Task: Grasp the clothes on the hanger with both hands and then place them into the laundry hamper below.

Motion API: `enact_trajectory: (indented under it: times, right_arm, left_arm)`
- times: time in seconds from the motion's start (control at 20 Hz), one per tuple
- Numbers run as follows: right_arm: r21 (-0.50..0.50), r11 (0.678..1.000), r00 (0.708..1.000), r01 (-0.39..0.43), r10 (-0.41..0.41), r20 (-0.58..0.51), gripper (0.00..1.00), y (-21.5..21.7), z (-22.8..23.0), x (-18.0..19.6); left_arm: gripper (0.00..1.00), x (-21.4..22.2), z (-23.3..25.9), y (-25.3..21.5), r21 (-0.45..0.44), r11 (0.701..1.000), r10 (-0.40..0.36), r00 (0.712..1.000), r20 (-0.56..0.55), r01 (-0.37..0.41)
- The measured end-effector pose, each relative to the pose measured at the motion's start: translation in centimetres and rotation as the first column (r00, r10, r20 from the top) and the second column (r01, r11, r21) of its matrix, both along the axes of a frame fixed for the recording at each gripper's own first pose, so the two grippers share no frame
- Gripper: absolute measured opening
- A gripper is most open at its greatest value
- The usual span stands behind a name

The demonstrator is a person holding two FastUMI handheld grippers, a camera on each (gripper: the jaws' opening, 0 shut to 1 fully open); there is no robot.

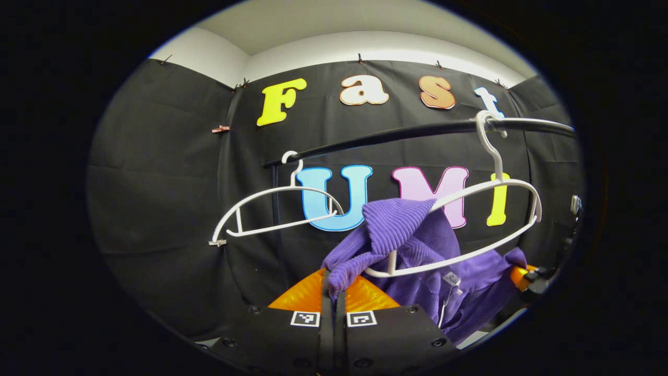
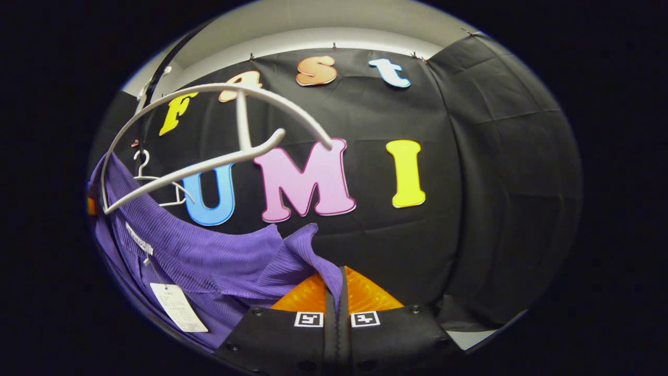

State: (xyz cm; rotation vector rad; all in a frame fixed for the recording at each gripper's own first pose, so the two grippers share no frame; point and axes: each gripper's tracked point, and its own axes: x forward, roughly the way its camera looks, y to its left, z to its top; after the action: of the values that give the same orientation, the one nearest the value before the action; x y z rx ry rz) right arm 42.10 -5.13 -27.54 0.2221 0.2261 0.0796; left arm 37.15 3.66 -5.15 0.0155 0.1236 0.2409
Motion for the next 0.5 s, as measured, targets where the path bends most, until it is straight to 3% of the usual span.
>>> enact_trajectory:
  times: [0.05, 0.2, 0.3, 0.5]
  right_arm:
    - [0.013, 0.999, 0.999, -0.036, 0.036, -0.015, 0.04, 1.2, -0.6, -0.6]
    - [0.034, 0.994, 0.993, -0.105, 0.107, -0.042, 0.05, 4.1, -1.3, -2.6]
    - [0.041, 0.989, 0.988, -0.143, 0.145, -0.051, 0.05, 5.6, -1.5, -4.0]
    - [0.046, 0.975, 0.974, -0.220, 0.222, -0.049, 0.05, 8.1, -0.9, -7.0]
  left_arm:
    - [0.05, -0.2, 0.7, 0.8, 0.005, 1.000, 0.012, 1.000, 0.009, -0.012]
    - [0.04, -0.5, -0.9, 4.5, 0.018, 0.997, 0.082, 0.996, -0.027, -0.081]
    - [0.05, -1.4, -4.5, 6.2, -0.016, 0.994, 0.111, 0.990, -0.091, -0.113]
    - [0.04, -3.8, -13.1, 5.1, -0.077, 0.992, 0.077, 0.969, -0.236, -0.098]
